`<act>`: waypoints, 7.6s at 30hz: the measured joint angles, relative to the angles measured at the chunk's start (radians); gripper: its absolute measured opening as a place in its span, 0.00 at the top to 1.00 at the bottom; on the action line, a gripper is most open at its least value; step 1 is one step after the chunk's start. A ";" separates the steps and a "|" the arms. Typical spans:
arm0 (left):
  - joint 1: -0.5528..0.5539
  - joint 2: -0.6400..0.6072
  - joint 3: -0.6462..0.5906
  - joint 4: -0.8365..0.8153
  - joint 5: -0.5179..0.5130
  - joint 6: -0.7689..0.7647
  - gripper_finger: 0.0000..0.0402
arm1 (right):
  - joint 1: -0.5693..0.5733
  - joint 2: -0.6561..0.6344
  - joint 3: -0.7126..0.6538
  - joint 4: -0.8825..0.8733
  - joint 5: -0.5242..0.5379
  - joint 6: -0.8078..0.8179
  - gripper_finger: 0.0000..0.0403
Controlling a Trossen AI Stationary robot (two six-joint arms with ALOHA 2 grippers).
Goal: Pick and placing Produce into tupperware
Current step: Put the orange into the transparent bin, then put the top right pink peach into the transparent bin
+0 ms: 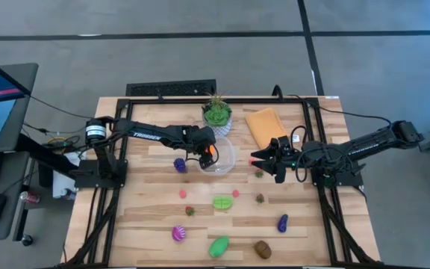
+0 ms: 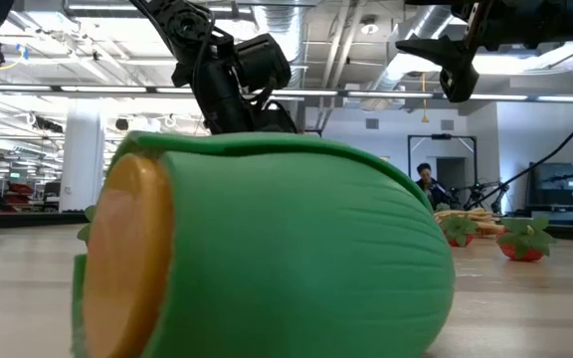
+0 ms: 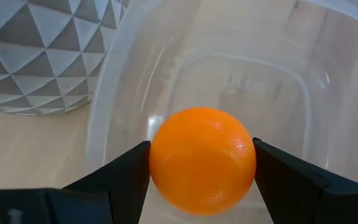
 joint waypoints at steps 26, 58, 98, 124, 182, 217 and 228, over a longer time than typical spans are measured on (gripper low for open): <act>0.000 0.000 0.000 -0.015 0.016 0.003 0.30 | 0.000 0.000 0.000 0.000 0.000 0.001 0.37; -0.086 -0.038 0.384 -0.490 -0.110 0.133 0.21 | 0.002 0.000 0.000 -0.009 -0.027 0.018 0.37; -0.429 -0.687 -0.175 -0.530 -0.523 -0.461 0.24 | -0.103 0.022 0.000 -0.564 0.078 -0.253 0.55; -0.428 -0.687 -0.175 -0.540 -0.564 -0.515 0.24 | -0.393 0.350 0.219 -0.823 -0.297 -0.589 0.35; -0.428 -0.687 -0.174 -0.570 -0.602 -0.525 0.24 | -0.435 0.604 0.250 -0.710 -0.367 -0.610 0.43; -0.428 -0.687 -0.174 -0.569 -0.602 -0.529 0.24 | -0.433 0.599 0.337 -0.722 -0.431 -0.569 0.65; -0.428 -0.687 -0.174 -0.569 -0.601 -0.529 0.24 | -0.433 0.599 0.467 -0.874 -0.438 -0.637 0.66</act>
